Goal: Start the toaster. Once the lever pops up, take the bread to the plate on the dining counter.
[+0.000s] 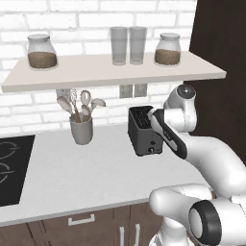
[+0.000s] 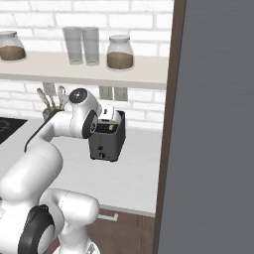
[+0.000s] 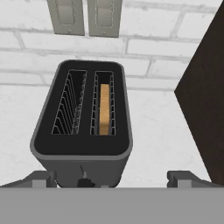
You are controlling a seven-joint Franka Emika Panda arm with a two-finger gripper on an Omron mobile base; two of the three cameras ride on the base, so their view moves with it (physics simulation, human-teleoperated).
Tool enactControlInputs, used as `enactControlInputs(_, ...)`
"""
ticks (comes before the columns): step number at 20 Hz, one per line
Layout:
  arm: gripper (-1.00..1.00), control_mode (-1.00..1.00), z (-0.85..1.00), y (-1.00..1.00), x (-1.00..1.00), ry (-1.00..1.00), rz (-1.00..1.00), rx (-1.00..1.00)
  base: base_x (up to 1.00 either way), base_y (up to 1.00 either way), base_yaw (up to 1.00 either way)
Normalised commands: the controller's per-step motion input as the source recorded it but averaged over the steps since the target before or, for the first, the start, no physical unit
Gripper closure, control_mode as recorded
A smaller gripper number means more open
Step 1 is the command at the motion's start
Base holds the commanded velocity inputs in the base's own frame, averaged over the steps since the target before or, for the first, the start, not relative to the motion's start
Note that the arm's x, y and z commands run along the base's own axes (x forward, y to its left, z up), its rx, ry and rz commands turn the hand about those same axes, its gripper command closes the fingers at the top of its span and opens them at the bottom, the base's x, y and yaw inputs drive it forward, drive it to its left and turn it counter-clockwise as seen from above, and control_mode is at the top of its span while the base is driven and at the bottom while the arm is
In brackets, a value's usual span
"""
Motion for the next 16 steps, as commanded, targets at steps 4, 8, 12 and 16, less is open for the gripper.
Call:
enactControlInputs(4, -1.0, -1.0, 0.0, 0.0, 0.0, 0.0, 0.0, 0.0, 0.0, 0.0, 0.0)
enactControlInputs(8, -1.0, -1.0, 0.0, 0.0, 0.0, 0.0, 0.0, 0.0, 0.0, 0.0, 0.0)
enactControlInputs(12, -1.0, -1.0, 0.0, 0.0, 0.0, 0.0, 0.0, 0.0, 0.0, 0.0, 0.0)
enactControlInputs(16, -1.0, -1.0, 0.0, 0.0, 0.0, 0.0, 0.0, 0.0, 0.0, 0.0, 0.0)
